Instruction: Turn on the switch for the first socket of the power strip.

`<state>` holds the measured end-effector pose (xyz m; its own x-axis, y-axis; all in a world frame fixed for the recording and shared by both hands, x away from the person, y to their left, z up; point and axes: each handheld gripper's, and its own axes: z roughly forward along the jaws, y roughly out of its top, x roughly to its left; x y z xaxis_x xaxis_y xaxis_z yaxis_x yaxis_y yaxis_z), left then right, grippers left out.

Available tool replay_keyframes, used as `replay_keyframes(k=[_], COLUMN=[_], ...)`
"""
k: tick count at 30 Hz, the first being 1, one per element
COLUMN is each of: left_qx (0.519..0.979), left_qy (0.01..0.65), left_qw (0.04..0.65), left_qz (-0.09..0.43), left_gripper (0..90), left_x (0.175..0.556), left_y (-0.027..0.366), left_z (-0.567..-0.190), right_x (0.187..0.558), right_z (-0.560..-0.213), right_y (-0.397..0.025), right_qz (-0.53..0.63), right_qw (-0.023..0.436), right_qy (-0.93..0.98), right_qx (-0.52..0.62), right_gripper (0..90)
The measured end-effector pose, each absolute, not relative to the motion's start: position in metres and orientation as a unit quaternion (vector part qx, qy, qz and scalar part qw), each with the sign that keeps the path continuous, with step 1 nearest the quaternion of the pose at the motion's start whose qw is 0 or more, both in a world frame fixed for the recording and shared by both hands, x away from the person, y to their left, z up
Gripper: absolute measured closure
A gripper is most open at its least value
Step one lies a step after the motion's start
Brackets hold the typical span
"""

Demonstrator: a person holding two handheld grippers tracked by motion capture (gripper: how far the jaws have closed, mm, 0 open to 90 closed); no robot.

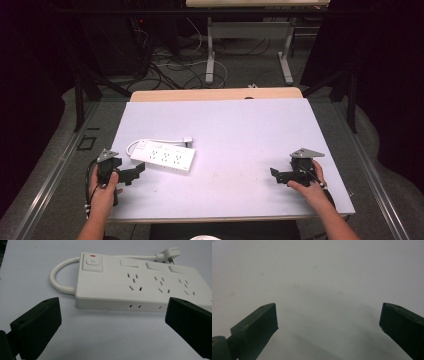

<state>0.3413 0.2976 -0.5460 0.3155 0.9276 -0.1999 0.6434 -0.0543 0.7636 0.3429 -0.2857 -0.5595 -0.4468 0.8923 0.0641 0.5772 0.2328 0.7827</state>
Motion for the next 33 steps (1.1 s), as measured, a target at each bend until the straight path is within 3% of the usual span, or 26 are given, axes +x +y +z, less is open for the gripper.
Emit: replay_keyframes(k=[33], left_qx=[0.715], left_qy=[0.555], left_qw=[0.385], left_qz=[0.180], left_gripper=[0.3], left_x=[0.3452], left_y=[0.2925], left_z=[-0.5539], right_x=[0.3437], right_z=[-0.5595], right_y=[-0.2857], right_qz=[0.387], right_qw=[0.203], right_qy=[0.757], right_qx=[0.487], right_gripper=[1.0])
